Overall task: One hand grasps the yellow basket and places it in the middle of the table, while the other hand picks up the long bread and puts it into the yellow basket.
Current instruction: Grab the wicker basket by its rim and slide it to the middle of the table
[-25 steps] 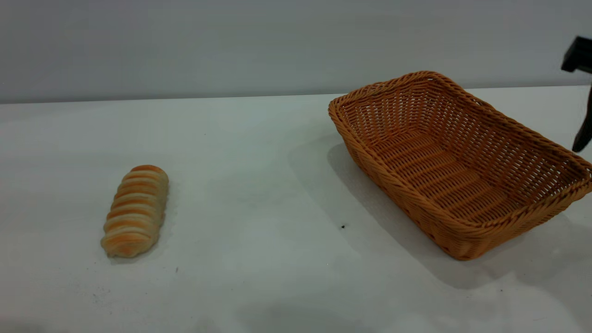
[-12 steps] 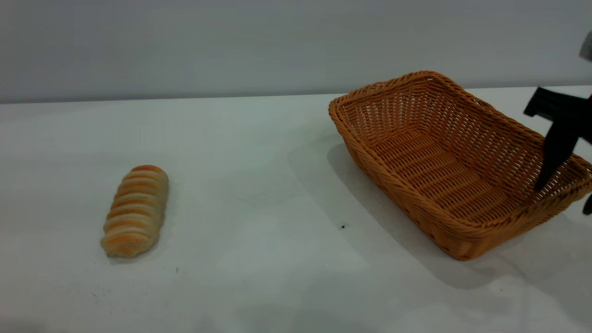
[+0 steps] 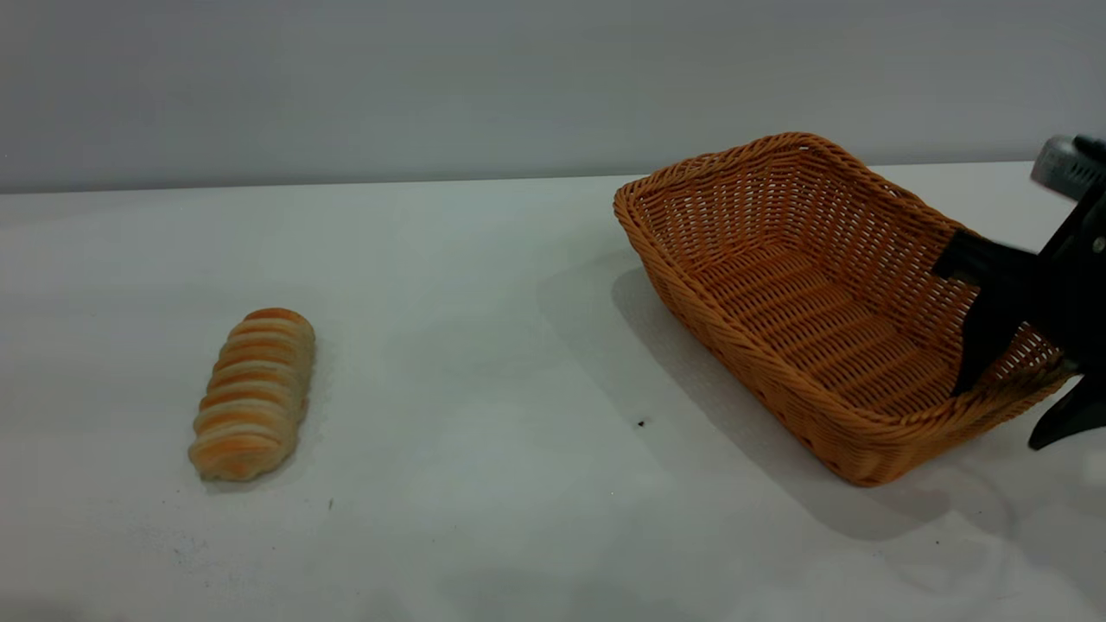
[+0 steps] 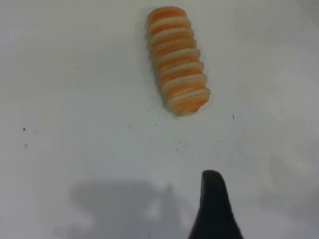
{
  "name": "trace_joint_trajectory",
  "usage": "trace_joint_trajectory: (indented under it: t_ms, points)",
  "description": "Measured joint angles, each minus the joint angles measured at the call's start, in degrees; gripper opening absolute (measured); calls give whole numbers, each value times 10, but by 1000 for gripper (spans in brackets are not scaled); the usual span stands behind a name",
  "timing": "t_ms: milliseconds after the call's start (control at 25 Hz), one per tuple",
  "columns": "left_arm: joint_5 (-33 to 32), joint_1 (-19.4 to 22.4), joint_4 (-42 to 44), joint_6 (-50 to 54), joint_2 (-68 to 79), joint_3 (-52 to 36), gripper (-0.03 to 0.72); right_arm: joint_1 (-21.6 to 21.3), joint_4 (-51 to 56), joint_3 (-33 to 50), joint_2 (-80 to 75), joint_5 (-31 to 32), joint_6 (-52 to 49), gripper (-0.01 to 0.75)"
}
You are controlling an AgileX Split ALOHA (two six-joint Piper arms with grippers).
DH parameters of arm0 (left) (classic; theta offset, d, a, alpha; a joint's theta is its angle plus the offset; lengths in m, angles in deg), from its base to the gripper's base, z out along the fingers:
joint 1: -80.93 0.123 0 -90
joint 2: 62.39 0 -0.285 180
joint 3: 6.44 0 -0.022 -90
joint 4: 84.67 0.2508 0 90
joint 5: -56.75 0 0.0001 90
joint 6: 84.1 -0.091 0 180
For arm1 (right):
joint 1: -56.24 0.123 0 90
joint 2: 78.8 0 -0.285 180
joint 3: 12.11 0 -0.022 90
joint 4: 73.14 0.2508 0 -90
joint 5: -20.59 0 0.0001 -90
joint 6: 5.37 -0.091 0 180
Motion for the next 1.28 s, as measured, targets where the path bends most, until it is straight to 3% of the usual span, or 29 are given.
trace_joint_trajectory:
  t_ms: [80, 360, 680, 840, 1280]
  points:
    - [0, 0, 0, 0, 0, 0, 571, 0, 21, 0, -10, -7, 23, 445]
    - [-1, 0, 0, 0, 0, 0, 571, -1, 54, -11, -14, -29, 95, 89]
    - [-7, 0, 0, 0, 0, 0, 571, 1, 47, -88, -18, 77, 208, 86]
    - [-13, 0, 0, 1, 0, 0, 571, 22, 62, -134, -21, 134, 279, 86]
    - [-21, 0, -1, 1, 0, 0, 571, 109, 103, -154, -39, 112, 315, 86]
